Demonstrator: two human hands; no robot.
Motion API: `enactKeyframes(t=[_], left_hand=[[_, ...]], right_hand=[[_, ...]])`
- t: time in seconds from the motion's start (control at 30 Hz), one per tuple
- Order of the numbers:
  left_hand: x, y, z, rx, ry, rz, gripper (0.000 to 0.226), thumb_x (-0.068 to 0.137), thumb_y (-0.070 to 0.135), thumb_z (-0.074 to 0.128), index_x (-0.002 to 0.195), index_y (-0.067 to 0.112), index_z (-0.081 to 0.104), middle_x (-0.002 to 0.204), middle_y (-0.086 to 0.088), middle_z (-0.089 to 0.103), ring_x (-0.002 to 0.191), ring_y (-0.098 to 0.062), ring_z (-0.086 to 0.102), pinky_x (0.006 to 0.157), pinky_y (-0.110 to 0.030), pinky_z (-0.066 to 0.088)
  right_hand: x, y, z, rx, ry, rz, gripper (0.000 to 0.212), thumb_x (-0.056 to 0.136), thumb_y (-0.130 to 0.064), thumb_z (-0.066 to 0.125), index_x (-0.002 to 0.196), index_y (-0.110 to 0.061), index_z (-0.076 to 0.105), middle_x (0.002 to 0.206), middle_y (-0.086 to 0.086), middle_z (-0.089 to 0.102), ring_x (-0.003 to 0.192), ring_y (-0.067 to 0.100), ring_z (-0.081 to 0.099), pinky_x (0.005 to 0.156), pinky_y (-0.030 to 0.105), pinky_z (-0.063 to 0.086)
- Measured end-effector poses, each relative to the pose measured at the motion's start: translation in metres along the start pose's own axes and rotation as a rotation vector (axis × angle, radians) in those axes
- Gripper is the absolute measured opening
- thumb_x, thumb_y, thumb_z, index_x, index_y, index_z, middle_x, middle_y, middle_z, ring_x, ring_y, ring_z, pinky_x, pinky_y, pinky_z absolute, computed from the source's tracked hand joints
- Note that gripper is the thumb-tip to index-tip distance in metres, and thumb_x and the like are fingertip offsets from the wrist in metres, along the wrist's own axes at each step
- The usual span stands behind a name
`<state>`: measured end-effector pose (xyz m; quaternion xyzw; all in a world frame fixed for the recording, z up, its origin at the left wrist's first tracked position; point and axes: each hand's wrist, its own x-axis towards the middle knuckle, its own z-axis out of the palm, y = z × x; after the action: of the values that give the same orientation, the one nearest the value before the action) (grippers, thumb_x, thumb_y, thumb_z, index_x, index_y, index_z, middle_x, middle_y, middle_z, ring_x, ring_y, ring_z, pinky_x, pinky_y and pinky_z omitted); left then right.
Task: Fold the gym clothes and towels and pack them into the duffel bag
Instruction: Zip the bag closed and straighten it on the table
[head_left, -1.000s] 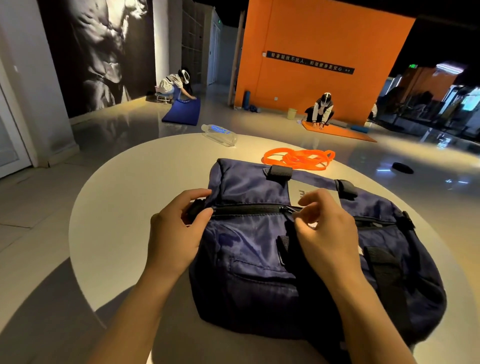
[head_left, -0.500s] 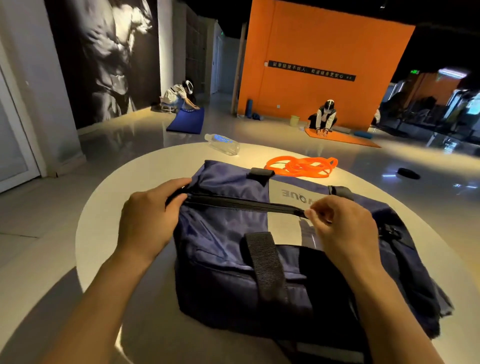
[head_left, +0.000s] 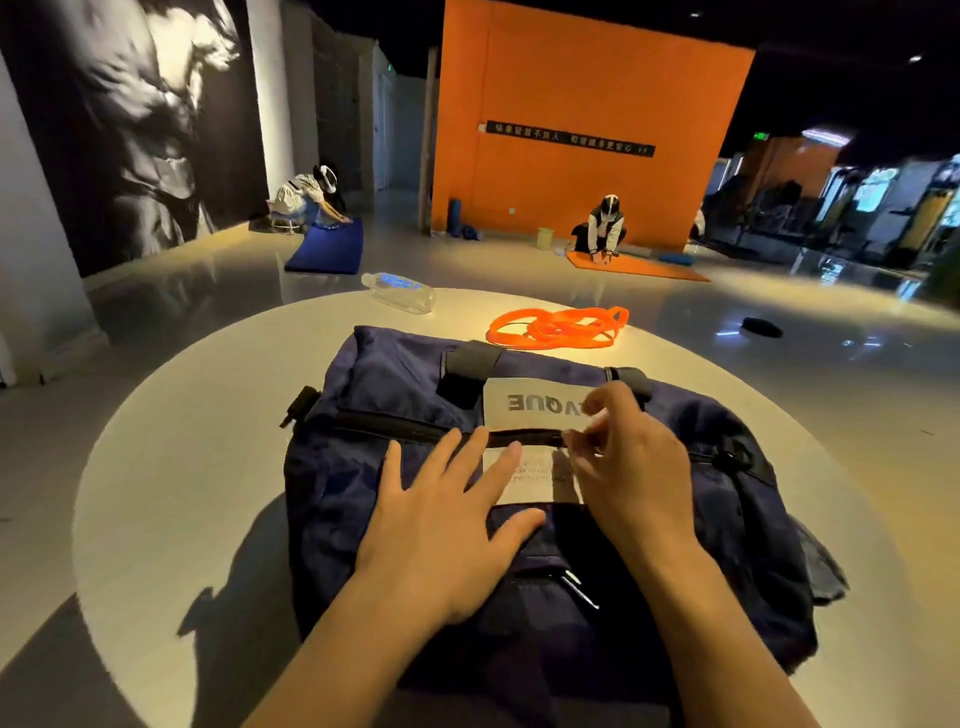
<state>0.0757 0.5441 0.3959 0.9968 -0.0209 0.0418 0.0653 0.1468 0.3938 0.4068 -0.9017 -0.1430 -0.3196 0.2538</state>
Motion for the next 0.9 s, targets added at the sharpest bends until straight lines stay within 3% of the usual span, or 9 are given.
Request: enactKeyframes(t=[0.1,0.23,0.37,0.47,0.6,0.73,0.9], left_hand=[[0.001,-0.007,0.008,-0.027,-0.012,-0.003,0.077,0.072,0.074,-0.012,0.145,0.048,-0.014,0.158,0.017,-0.014,0.145,-0.006,-0.016,0.117,-0.049,-0.013],[-0.004,-0.005,0.008,-0.006,-0.013,-0.012,0.096,0.056,0.078,-0.031,0.146,0.047,-0.015,0.159,0.016,-0.009,0.146,-0.006,-0.013,0.117,-0.050,-0.012],[-0.001,0.020,-0.003,0.035,0.096,-0.014,0.083,0.078,0.076,-0.011,0.151,0.038,-0.001,0.161,0.010,-0.004,0.147,-0.011,-0.009,0.115,-0.053,-0.014],[0.006,0.049,0.007,-0.001,0.050,0.106,0.101,0.061,0.081,-0.022,0.151,0.038,-0.005,0.161,0.006,-0.009,0.146,-0.014,-0.015,0.109,-0.050,-0.022],[0.011,0.055,0.026,-0.010,0.000,0.141,0.092,0.059,0.074,-0.020,0.146,0.044,-0.017,0.151,0.009,-0.031,0.142,-0.014,-0.028,0.104,-0.048,-0.026],[0.007,0.051,0.026,-0.056,-0.017,0.154,0.091,0.060,0.077,-0.016,0.145,0.047,-0.016,0.141,0.014,-0.035,0.132,-0.004,-0.034,0.113,-0.049,-0.020],[0.008,0.053,0.029,-0.076,0.046,0.152,0.092,0.059,0.077,-0.019,0.146,0.047,-0.017,0.142,0.014,-0.035,0.129,-0.003,-0.035,0.107,-0.045,-0.022]], right_hand=[[0.001,0.034,-0.019,-0.003,0.075,0.127,0.023,0.084,-0.013,0.070,0.088,-0.019,0.048,0.076,0.006,0.066,0.066,0.024,0.060,0.062,0.038,0.052],[-0.007,0.045,-0.020,0.036,-0.008,0.176,0.021,0.087,-0.017,0.068,0.090,-0.020,0.048,0.078,0.002,0.064,0.071,0.021,0.061,0.067,0.041,0.055],[-0.009,0.040,-0.010,0.063,-0.060,0.161,0.024,0.086,-0.019,0.069,0.100,-0.016,0.050,0.078,-0.003,0.061,0.073,0.019,0.061,0.067,0.039,0.054],[-0.011,0.040,-0.002,0.062,-0.028,0.113,0.026,0.084,-0.014,0.070,0.103,-0.015,0.052,0.079,0.000,0.066,0.071,0.020,0.061,0.065,0.037,0.053],[0.001,0.073,-0.018,0.022,0.052,0.177,0.036,0.084,-0.009,0.067,0.108,-0.021,0.043,0.079,0.004,0.064,0.072,0.026,0.062,0.068,0.042,0.054],[0.015,0.121,-0.052,-0.081,0.166,0.384,0.046,0.083,-0.008,0.068,0.122,-0.009,0.044,0.088,0.019,0.066,0.071,0.026,0.050,0.068,0.031,0.036],[0.012,0.120,-0.045,-0.175,0.165,0.203,0.049,0.080,-0.005,0.073,0.124,-0.004,0.049,0.084,0.022,0.065,0.068,0.030,0.051,0.065,0.033,0.037]])
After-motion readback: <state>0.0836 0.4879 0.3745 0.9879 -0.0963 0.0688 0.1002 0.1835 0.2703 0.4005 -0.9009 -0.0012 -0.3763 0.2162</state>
